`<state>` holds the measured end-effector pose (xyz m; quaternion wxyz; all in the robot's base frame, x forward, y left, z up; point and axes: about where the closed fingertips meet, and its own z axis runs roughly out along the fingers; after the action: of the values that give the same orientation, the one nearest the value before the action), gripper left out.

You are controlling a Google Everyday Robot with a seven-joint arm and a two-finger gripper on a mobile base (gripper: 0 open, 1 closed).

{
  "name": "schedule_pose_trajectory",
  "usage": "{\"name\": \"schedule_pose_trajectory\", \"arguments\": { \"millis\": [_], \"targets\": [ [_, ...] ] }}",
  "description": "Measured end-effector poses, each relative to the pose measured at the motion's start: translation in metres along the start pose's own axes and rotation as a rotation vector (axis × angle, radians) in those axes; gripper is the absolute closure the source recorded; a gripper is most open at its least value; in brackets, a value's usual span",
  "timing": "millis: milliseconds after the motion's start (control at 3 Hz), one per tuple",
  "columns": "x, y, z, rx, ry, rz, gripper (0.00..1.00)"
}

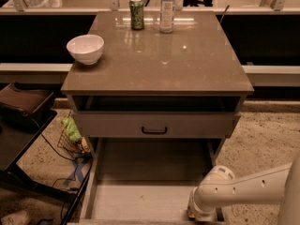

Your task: Open middle drawer

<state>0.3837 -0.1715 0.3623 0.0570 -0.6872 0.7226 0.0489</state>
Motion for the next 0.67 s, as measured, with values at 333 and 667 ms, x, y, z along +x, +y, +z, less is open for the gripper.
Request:
{"name": "schedule_pose_trajectory", "arguments": {
  "millis": [333, 667],
  "targets": [
    [-0.0001, 0.0008, 0.0007, -0.002, 0.0, 0.0, 0.53],
    [-0.0001, 0.0015, 0.0014, -0.004, 0.0, -0.001, 0.3]
  ]
}}
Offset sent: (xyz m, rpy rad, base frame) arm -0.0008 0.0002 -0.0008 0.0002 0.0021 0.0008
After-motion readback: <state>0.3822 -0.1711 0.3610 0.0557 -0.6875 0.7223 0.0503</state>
